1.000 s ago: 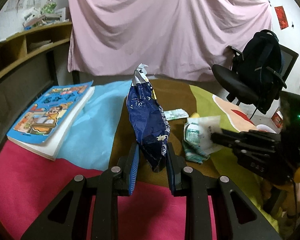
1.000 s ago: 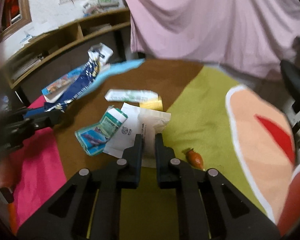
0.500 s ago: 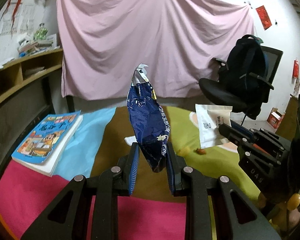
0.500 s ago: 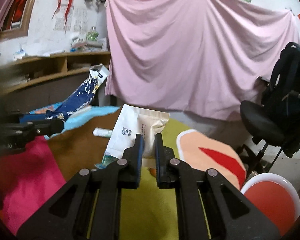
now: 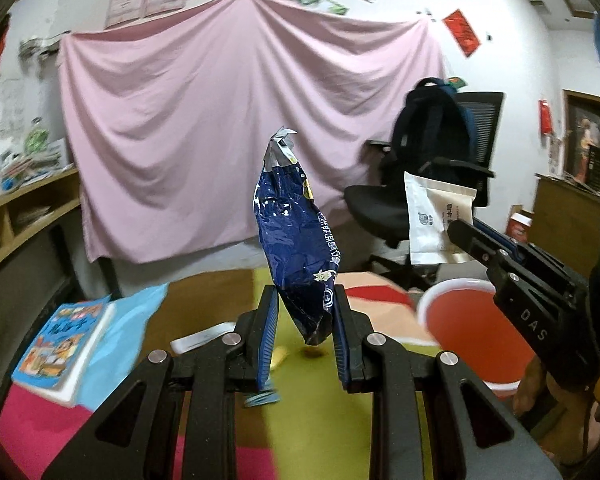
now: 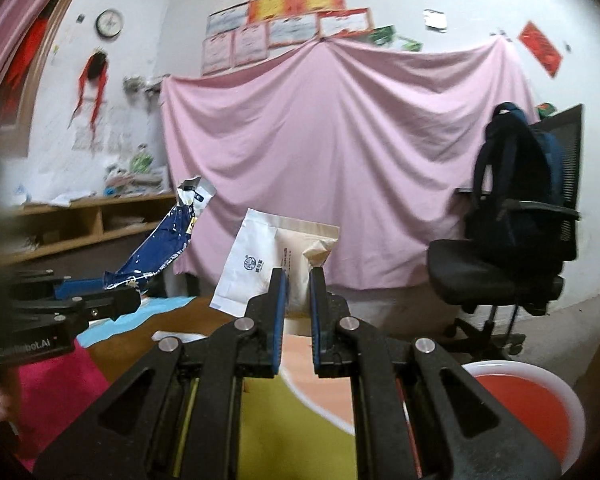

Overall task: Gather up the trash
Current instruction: 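Carry the blue bag and white packet over the bucket and open both tools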

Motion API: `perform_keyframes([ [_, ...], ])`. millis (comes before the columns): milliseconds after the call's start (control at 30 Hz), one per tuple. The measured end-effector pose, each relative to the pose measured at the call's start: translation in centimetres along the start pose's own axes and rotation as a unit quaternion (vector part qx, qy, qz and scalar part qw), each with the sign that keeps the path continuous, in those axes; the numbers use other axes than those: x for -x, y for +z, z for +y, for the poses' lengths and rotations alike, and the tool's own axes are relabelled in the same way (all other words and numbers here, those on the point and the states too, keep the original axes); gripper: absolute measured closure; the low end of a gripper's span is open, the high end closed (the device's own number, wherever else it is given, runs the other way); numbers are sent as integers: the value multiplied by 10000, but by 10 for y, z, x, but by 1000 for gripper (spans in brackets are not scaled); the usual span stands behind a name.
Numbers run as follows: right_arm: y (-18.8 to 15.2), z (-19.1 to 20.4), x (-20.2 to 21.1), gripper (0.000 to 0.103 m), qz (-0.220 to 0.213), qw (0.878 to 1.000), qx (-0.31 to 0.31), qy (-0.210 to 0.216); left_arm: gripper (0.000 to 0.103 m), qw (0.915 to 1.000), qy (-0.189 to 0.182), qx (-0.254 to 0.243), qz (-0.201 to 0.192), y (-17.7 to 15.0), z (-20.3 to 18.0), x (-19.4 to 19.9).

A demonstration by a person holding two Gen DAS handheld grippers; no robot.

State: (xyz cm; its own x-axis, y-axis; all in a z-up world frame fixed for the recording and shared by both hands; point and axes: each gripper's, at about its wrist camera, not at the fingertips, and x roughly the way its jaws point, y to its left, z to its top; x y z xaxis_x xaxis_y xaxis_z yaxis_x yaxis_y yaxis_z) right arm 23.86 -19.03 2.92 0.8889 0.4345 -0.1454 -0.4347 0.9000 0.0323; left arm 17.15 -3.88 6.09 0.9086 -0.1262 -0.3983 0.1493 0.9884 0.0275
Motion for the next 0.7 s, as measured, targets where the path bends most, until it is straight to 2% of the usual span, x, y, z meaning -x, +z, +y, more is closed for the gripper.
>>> perform_keyframes([
  [300, -2, -66, 28, 63, 24, 9970, -395, -662, 81, 9975, -630, -328, 32, 12, -71, -29],
  [533, -10, -109, 36, 65, 289, 9919, -727, -996, 81, 9927, -1050, -199, 564, 7, -111, -74],
  [700, -18, -132, 34, 64, 506, 9872, -1004, -1132, 81, 9885, -1260, -223, 803, 5, -124, -92],
])
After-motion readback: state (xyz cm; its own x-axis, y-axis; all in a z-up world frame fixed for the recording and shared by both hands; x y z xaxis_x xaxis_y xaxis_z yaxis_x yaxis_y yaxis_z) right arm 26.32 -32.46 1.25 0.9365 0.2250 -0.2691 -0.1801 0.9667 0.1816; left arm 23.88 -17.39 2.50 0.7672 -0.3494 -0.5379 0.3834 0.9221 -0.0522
